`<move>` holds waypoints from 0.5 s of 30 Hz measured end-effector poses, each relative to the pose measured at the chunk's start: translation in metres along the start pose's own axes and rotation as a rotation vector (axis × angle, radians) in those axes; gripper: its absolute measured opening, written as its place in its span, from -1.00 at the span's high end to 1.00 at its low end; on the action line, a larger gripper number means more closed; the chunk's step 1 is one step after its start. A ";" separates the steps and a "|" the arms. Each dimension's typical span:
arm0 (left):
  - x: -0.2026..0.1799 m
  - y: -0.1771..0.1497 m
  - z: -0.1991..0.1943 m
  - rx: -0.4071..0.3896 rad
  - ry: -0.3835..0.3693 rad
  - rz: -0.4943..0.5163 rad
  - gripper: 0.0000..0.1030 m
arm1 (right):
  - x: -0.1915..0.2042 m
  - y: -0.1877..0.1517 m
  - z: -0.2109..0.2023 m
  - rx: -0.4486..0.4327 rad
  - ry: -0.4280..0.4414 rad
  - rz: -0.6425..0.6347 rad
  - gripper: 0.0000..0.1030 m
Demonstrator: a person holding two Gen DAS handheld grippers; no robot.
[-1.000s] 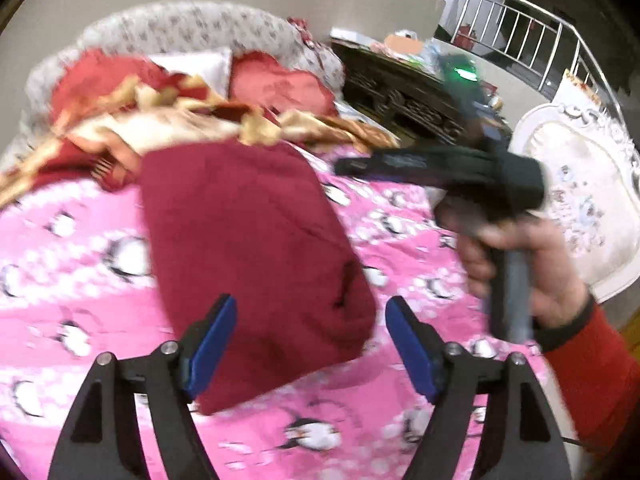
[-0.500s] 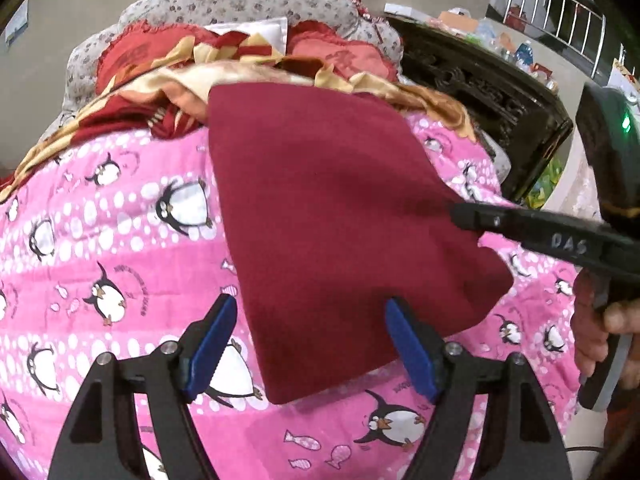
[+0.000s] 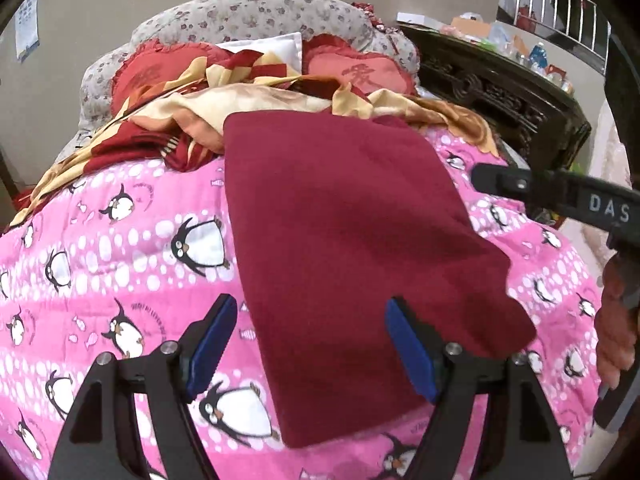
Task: Fold small clothes
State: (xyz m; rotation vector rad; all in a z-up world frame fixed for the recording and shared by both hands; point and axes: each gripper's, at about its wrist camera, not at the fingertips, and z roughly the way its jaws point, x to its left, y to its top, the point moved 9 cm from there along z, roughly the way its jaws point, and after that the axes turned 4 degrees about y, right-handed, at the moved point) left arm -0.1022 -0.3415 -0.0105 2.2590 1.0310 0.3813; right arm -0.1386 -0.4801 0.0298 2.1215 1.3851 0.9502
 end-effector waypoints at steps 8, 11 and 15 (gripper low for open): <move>-0.006 -0.001 0.025 0.035 0.009 -0.012 -0.59 | -0.022 -0.013 0.060 0.083 -0.089 -0.052 0.33; -0.007 -0.001 0.027 0.033 0.018 -0.006 -0.62 | -0.032 -0.015 0.060 0.058 -0.046 0.006 0.33; -0.005 -0.003 0.029 0.043 0.016 -0.021 -0.63 | -0.031 -0.014 0.054 0.069 -0.043 0.023 0.33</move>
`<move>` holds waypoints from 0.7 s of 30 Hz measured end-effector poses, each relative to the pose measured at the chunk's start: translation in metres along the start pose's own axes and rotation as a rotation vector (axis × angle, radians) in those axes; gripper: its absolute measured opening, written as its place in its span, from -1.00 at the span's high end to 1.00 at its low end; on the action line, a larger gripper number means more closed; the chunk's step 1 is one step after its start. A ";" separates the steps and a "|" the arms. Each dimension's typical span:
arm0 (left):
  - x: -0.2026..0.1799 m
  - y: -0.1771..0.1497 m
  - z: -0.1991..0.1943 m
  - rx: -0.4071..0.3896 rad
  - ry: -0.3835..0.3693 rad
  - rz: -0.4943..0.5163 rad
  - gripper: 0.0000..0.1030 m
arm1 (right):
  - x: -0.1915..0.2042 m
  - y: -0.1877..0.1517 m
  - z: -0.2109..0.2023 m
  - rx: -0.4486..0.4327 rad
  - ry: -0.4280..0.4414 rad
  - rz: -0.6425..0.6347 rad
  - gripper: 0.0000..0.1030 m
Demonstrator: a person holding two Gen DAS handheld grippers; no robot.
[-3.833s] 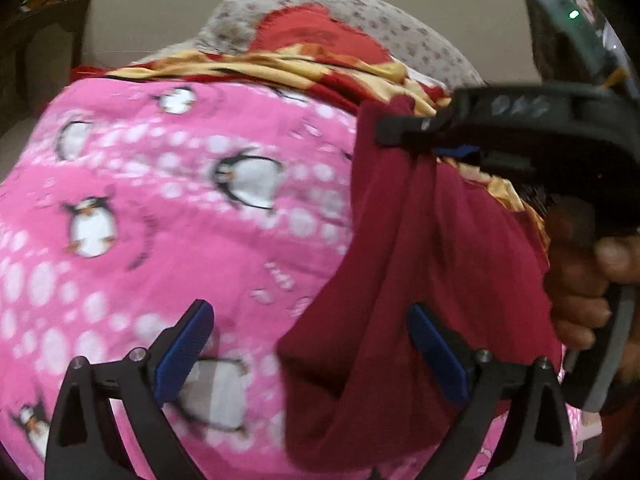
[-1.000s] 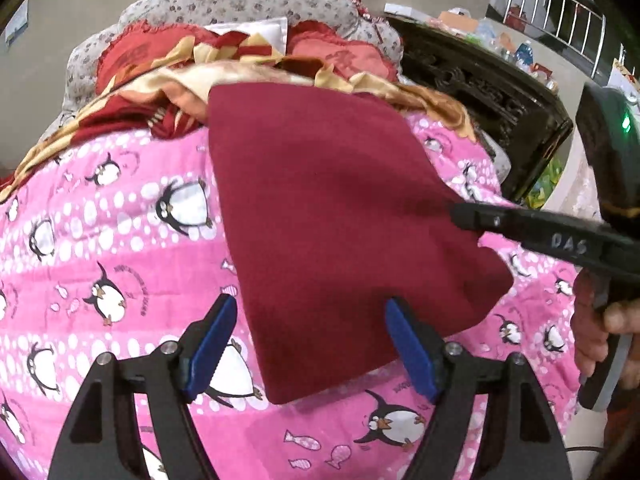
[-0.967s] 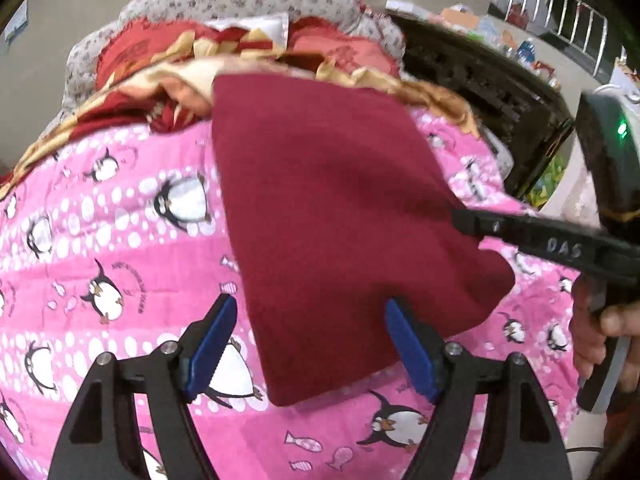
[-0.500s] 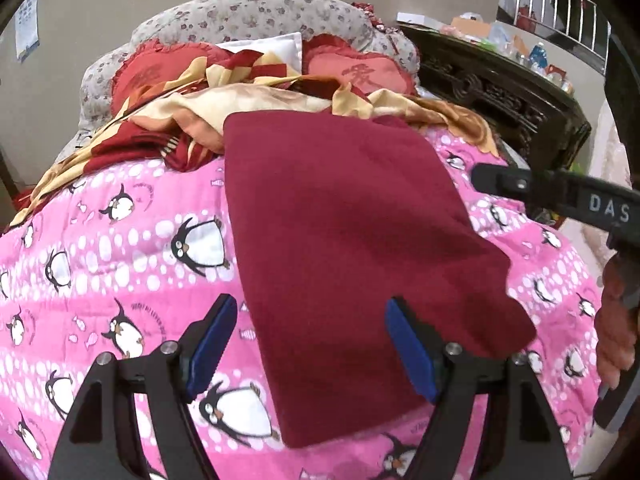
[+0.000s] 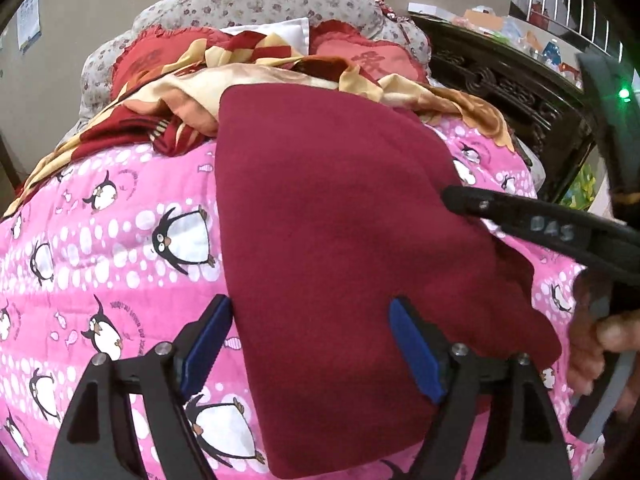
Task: Fold small clothes
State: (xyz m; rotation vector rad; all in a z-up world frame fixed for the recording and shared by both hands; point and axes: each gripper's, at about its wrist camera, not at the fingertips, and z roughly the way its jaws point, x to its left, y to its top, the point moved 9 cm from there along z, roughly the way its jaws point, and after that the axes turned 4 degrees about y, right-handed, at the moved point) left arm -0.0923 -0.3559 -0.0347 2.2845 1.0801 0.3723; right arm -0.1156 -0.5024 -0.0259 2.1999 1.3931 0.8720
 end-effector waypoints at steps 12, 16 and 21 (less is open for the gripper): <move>0.003 -0.001 0.002 0.004 0.002 -0.017 -0.65 | 0.025 -0.031 -0.043 0.009 0.025 -0.049 0.31; 0.003 -0.003 0.006 0.021 -0.001 -0.030 -0.68 | 0.009 -0.050 -0.019 0.062 -0.037 -0.049 0.19; 0.005 -0.004 0.009 0.031 -0.013 -0.049 -0.74 | 0.000 -0.051 -0.017 0.064 -0.014 -0.021 -0.01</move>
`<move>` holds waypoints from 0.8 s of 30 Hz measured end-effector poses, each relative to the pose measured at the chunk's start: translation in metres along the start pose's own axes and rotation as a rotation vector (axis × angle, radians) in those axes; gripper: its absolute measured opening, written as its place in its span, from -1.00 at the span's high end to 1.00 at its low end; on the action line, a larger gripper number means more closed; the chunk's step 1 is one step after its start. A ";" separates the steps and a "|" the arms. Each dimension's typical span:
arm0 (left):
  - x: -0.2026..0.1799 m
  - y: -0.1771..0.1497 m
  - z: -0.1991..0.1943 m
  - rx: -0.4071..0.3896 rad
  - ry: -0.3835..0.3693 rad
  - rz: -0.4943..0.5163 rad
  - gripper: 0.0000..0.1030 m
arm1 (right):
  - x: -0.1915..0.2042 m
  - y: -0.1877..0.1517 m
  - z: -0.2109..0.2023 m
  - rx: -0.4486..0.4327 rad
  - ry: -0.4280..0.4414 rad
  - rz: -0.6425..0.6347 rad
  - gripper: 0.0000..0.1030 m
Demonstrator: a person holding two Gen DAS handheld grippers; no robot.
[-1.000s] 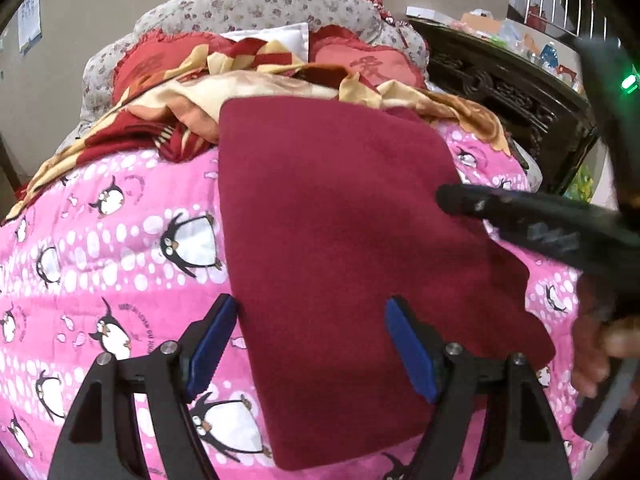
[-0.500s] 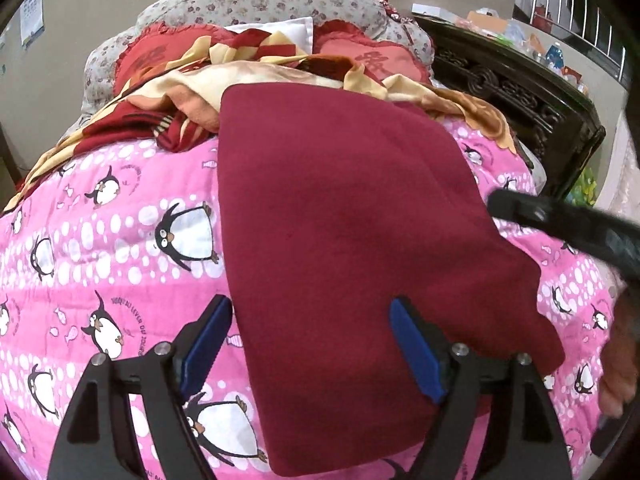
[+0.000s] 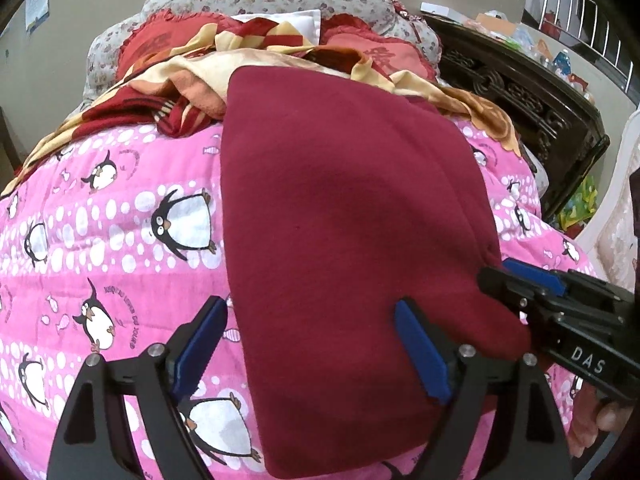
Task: Fold small clothes
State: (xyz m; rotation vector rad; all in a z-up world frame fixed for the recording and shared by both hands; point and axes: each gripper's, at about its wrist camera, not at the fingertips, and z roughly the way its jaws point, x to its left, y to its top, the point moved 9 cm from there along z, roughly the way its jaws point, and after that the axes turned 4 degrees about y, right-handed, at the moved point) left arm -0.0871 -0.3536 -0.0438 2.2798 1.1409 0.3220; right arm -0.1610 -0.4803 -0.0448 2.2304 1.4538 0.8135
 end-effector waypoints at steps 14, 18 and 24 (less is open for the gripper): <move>0.017 0.018 -0.013 -0.006 -0.164 -0.114 -0.76 | -0.018 0.026 -0.011 -0.129 0.141 0.137 -0.56; 0.026 0.015 0.003 0.055 -0.226 -0.195 -0.85 | -0.023 0.033 0.012 -0.107 0.258 0.207 -0.64; 0.027 0.012 0.033 0.108 -0.284 -0.250 -0.97 | -0.020 0.035 0.036 -0.088 0.328 0.249 -0.80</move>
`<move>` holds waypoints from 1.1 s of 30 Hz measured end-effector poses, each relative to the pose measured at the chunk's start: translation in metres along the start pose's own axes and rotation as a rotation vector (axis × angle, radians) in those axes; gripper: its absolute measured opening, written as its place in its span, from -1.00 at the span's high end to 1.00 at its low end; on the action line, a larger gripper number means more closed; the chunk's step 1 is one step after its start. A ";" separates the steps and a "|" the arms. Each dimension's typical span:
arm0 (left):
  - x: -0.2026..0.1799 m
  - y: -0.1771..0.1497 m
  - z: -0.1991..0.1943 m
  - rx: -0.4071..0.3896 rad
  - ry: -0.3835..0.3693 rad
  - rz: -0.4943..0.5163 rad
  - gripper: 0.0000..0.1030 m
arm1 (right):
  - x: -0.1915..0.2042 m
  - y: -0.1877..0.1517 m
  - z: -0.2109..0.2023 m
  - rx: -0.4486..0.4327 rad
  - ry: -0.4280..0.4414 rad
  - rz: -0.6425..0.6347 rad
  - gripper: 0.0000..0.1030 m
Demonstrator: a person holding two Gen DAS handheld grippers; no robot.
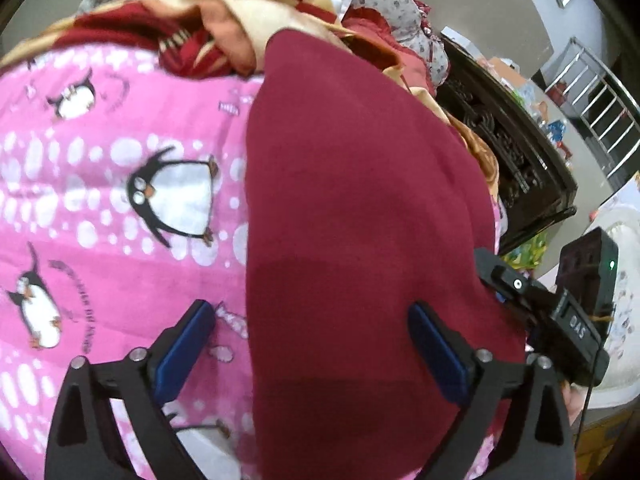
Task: Fold small clothes
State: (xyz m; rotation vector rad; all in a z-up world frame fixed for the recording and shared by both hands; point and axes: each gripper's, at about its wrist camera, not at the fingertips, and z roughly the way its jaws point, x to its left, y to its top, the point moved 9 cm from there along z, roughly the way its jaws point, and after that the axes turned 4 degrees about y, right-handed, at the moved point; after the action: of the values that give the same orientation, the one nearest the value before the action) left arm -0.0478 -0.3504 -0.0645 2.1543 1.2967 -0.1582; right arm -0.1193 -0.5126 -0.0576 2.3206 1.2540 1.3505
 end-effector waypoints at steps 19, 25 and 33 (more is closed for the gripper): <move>-0.022 -0.019 -0.078 -0.011 -0.057 0.096 0.08 | 0.074 -0.012 -0.035 0.031 0.041 -0.079 -0.11; 0.013 -0.070 -0.133 0.011 0.011 0.086 0.07 | 0.114 -0.066 -0.050 0.106 0.158 -0.075 -0.11; 0.056 -0.117 -0.113 0.039 0.163 0.061 -0.35 | 0.084 -0.137 -0.024 0.252 -0.036 -0.093 -0.27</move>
State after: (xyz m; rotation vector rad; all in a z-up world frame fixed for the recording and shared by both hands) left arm -0.1395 -0.2063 -0.0469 2.2763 1.3258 0.0174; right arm -0.1978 -0.3705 -0.0620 2.3988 1.5801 1.1752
